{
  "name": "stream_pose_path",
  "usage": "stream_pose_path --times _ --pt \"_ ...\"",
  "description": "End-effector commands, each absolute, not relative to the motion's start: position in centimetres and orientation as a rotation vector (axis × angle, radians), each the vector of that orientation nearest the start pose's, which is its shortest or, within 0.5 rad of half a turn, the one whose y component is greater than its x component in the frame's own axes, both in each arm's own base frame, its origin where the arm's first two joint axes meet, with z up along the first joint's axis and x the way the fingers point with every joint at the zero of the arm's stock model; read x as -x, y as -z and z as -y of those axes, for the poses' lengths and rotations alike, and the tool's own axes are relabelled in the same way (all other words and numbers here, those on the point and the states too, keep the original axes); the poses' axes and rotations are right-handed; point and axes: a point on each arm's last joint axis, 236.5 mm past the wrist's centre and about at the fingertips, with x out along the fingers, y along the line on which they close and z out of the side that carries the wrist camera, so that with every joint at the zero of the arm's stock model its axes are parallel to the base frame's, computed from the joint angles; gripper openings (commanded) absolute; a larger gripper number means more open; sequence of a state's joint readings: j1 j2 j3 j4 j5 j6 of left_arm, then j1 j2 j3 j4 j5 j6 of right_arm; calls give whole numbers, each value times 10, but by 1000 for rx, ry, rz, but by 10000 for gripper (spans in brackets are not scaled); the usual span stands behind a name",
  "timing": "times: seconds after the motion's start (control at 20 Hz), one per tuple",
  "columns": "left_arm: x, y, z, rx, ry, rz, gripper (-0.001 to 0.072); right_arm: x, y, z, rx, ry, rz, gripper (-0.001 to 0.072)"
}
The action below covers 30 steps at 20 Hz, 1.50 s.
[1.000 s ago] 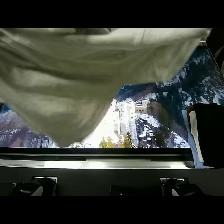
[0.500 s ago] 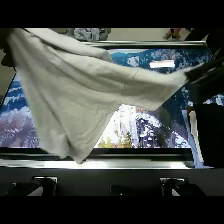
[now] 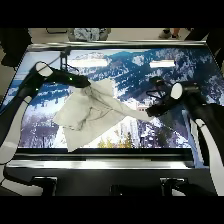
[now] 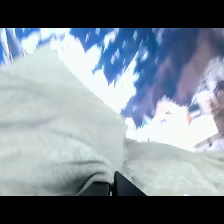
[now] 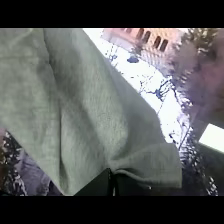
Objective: Fold the shirts.
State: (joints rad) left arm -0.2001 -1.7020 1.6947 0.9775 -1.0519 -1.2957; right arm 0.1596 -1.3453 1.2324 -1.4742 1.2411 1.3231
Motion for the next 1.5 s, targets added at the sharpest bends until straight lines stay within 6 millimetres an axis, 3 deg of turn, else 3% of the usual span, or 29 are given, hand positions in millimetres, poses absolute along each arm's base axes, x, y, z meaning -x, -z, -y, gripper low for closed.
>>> stream_pose_path --times 0.0,0.05,0.1,0.15,0.25,0.35,0.4,0.45,0.55,0.65,0.75,0.85,1.0,1.1,1.25,1.3,1.45 --pt "-489 -16 222 225 633 -1172 240 -400 38 -88 155 -306 -1304 112" --pt "-482 -25 217 207 657 -1197 572 -410 31 -88 139 -291 -1269 364" --pt "-477 -34 204 179 668 -1227 710 -421 18 -89 149 -292 -1229 639" --pt "-472 -43 178 148 636 -1274 708 -431 0 -86 198 -303 -1185 696" --pt "-462 -55 108 133 461 -1366 708 -456 -52 -70 258 -295 -1079 697" --pt "-445 -64 45 220 286 -1429 707 -484 -102 -44 191 -266 -949 694" --pt "-432 -66 27 277 245 -1450 707 -490 -116 -31 138 -269 -907 693" --pt "-416 -63 18 320 230 -1470 707 -490 -117 -22 93 -286 -904 694" --pt "-369 -37 16 366 219 -1547 707 -470 -89 -8 59 -339 -1031 694" --pt "-312 9 28 424 187 -1617 707 -441 -51 -9 74 -428 -1213 694" --pt "-252 40 54 478 261 -1670 707 -421 -23 -27 65 -538 -1341 694" --pt "-220 62 68 534 253 -1655 706 -412 -5 -44 101 -621 -1402 693" --pt "-199 80 91 649 280 -1662 706 -411 7 -68 136 -672 -1421 693" --pt "-196 88 94 676 270 -1665 706 -412 10 -77 151 -687 -1419 693" --pt "-212 94 88 679 229 -1597 695 -410 13 -80 156 -703 -1427 696" --pt "-218 93 90 697 224 -1570 626 -408 13 -81 157 -713 -1433 696" --pt "-230 94 105 714 237 -1535 600 -402 15 -100 88 -787 -1419 701"
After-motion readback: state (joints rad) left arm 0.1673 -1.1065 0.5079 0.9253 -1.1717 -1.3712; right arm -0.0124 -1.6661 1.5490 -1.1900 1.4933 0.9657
